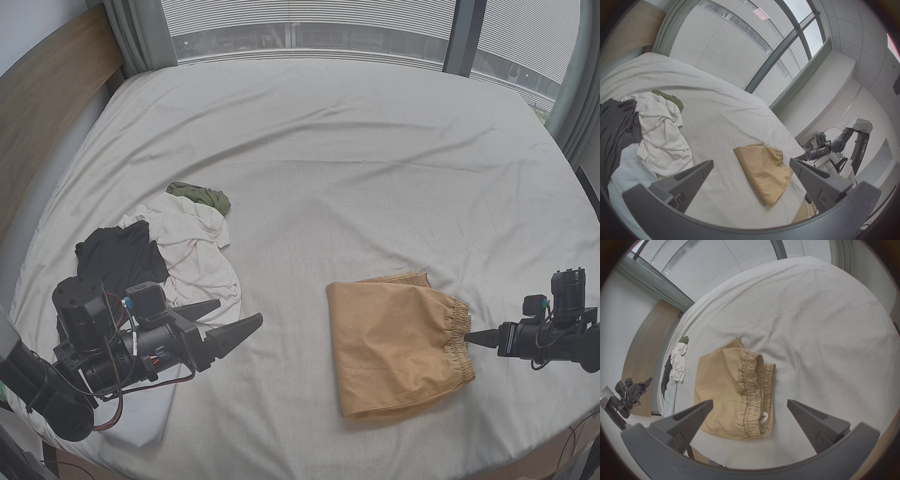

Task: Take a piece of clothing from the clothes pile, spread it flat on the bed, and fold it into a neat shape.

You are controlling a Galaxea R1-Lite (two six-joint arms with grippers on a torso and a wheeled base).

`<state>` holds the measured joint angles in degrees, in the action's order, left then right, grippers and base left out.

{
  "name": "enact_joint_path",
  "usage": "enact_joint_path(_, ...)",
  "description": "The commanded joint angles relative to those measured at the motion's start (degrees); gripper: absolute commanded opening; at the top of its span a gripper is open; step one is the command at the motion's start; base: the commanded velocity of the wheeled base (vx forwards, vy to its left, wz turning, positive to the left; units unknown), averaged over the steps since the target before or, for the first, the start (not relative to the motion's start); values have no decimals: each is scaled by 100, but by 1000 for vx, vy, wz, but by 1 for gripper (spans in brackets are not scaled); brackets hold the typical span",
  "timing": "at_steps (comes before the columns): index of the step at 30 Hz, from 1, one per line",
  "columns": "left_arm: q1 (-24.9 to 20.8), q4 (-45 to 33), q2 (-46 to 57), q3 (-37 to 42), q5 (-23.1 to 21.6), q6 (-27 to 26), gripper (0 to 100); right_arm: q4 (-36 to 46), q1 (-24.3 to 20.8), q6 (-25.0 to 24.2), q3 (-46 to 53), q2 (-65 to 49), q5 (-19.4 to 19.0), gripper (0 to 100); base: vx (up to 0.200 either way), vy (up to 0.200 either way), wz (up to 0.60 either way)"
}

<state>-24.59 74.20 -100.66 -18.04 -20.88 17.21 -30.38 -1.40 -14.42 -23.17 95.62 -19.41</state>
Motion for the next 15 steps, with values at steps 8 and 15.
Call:
enact_joint_path(8,-2,6,-42,73,-12,1,100,-29,0,-26,23,1099,-327,100,0,0,0)
enact_joint_path(15,-2,6,-42,73,-47,-7,100,-249,-53,-34,6,1565,-450,100,0,0,0)
